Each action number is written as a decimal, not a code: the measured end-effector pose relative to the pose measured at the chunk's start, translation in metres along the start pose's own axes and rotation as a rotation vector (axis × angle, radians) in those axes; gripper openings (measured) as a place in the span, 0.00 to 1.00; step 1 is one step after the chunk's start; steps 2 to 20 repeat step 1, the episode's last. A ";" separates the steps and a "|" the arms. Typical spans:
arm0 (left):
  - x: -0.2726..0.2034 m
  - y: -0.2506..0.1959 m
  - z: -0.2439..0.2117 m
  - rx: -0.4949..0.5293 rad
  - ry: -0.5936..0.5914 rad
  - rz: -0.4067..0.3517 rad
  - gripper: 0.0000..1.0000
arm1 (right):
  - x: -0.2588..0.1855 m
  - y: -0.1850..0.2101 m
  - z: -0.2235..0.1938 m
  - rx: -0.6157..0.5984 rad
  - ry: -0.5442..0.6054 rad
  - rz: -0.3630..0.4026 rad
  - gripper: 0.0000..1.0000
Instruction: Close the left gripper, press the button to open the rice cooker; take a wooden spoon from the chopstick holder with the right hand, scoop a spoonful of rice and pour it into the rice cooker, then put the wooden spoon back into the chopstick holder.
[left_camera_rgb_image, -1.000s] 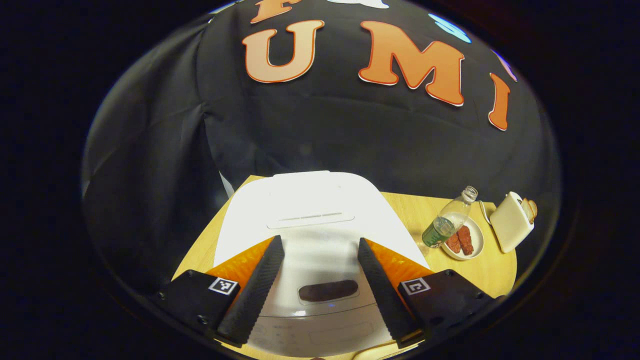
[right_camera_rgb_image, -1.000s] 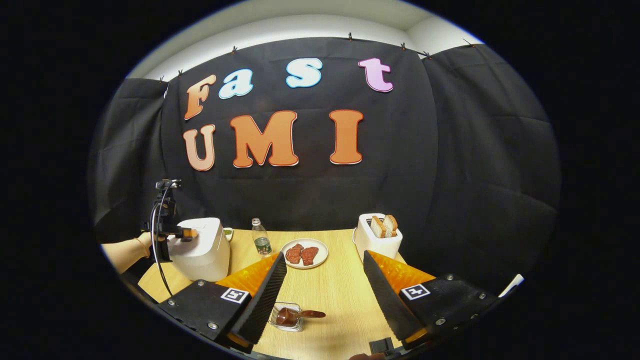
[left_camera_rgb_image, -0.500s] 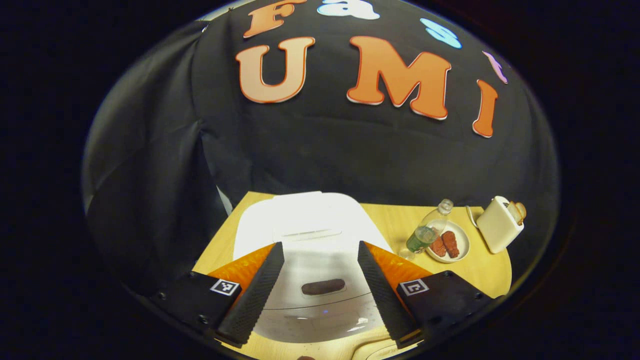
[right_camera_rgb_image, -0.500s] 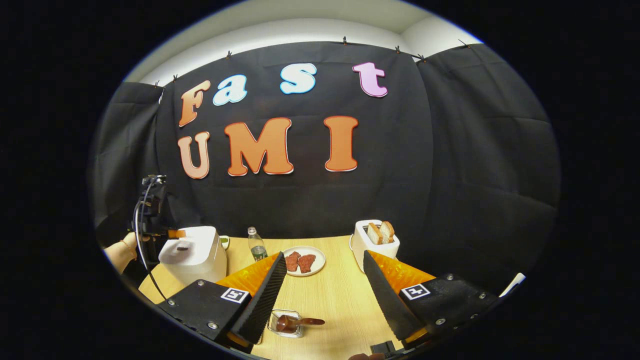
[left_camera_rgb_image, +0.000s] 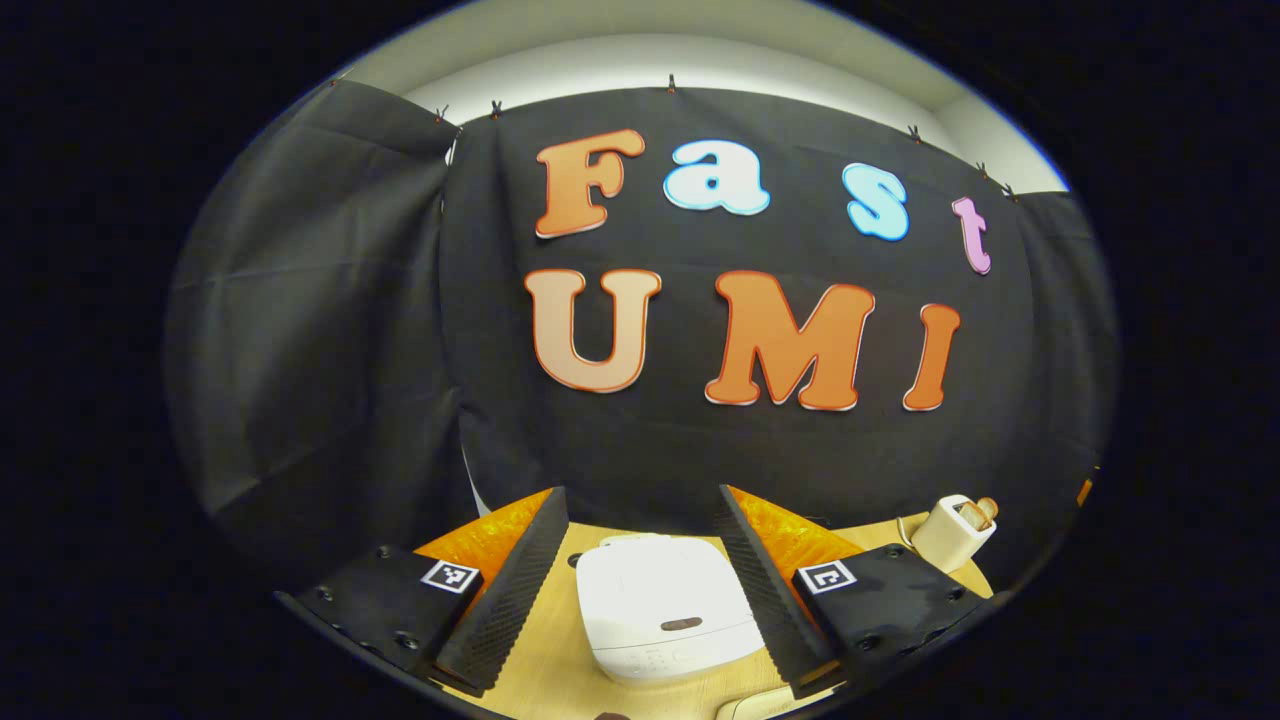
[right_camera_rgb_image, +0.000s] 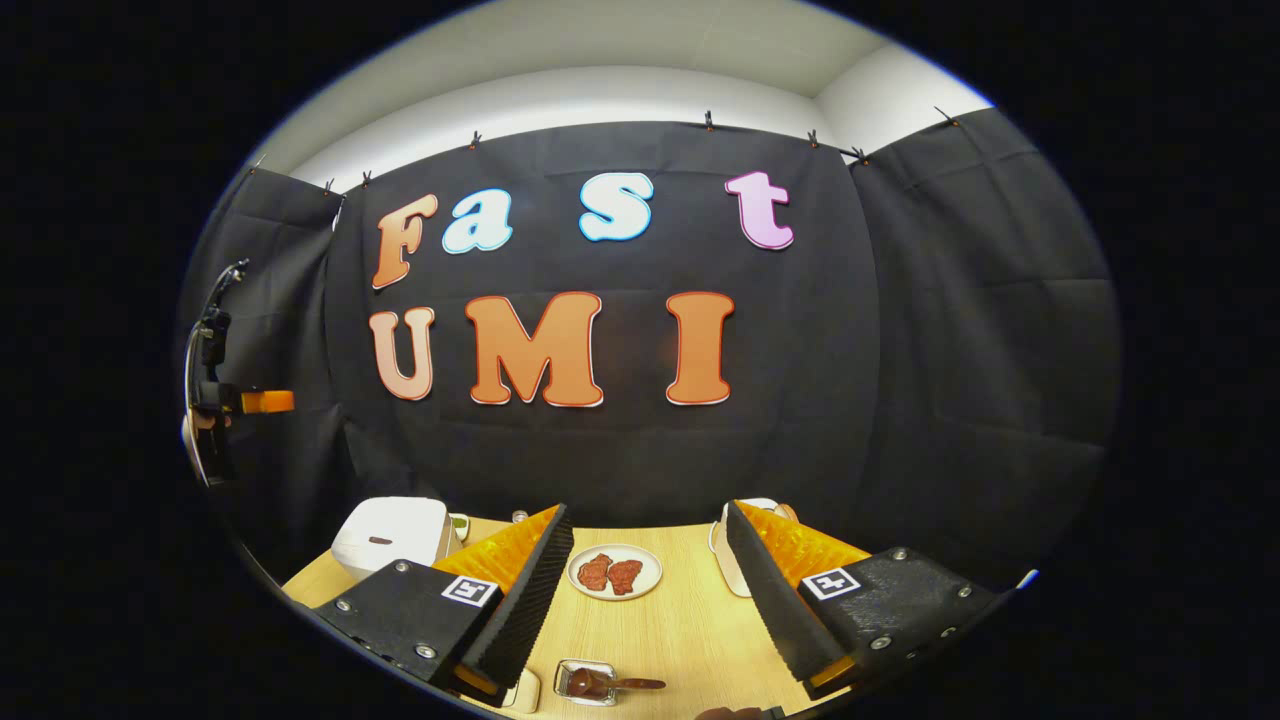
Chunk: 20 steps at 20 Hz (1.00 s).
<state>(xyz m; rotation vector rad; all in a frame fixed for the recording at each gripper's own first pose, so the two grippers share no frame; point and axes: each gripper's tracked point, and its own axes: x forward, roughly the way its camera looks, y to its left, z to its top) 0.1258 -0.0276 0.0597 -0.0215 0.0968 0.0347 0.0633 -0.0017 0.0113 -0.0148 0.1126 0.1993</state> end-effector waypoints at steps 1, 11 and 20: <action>-0.013 0.006 0.008 0.000 -0.015 0.000 1.00 | -0.001 0.003 0.005 0.004 -0.005 0.003 0.95; -0.013 0.006 0.008 0.000 -0.015 0.000 1.00 | -0.001 0.003 0.005 0.004 -0.005 0.003 0.95; -0.013 0.006 0.008 0.000 -0.015 0.000 1.00 | -0.001 0.003 0.005 0.004 -0.005 0.003 0.95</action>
